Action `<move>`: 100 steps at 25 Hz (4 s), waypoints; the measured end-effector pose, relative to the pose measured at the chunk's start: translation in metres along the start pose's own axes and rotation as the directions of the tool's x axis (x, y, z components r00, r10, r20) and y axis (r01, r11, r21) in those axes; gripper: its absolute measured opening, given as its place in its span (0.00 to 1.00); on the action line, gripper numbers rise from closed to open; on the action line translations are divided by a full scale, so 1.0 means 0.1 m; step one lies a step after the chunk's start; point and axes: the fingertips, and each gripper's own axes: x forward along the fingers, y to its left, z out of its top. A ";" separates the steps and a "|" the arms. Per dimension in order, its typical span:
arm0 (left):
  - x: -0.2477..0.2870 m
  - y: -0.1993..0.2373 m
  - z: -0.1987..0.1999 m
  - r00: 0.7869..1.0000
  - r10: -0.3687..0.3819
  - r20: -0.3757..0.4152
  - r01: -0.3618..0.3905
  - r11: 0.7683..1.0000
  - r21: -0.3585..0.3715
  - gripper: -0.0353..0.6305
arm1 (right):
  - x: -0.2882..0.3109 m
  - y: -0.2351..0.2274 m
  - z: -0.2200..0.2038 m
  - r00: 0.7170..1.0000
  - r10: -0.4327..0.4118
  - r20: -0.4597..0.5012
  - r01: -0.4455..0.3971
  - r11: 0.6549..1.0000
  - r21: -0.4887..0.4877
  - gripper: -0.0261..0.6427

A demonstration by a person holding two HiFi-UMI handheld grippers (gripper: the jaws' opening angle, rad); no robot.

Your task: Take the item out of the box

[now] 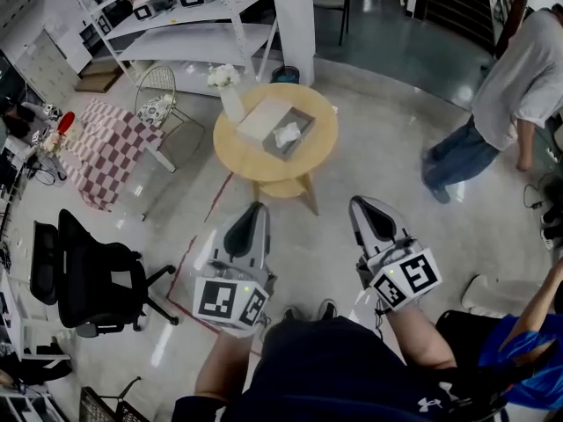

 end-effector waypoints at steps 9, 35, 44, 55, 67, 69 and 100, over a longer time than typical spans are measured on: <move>0.14 -0.06 -0.12 0.999 0.022 -0.026 -0.023 1.000 -0.011 0.10 | 0.06 -0.22 -0.07 0.999 0.021 -0.027 -0.021 1.000 0.006 0.06; 1.94 1.32 -0.51 0.996 -0.065 -0.054 0.059 0.992 -0.107 0.10 | 1.75 -1.23 -0.52 0.985 -0.086 -0.152 0.087 0.996 -0.001 0.06; 2.34 1.72 -0.51 0.993 -0.112 -0.040 0.106 0.986 -0.130 0.10 | 2.22 -1.38 -0.52 0.978 -0.133 -0.160 0.132 0.991 -0.016 0.06; 2.61 1.92 -0.56 0.990 -0.135 -0.046 0.126 0.981 -0.147 0.10 | 2.47 -1.50 -0.55 0.970 -0.170 -0.172 0.162 0.985 -0.059 0.06; 2.98 2.08 -0.69 0.993 -0.074 -0.091 0.062 0.989 -0.132 0.10 | 2.93 -1.85 -0.65 0.977 -0.099 -0.190 0.091 0.995 -0.050 0.06; 3.09 2.13 -0.71 0.993 -0.052 -0.102 0.039 0.991 -0.125 0.10 | 3.05 -1.94 -0.68 0.979 -0.070 -0.192 0.061 0.997 -0.052 0.06; 4.35 2.68 -2.60 0.829 0.184 -0.528 -0.298 0.944 -0.139 0.11 | 4.41 -3.31 -1.60 0.886 0.274 -0.375 -0.225 0.960 0.169 0.06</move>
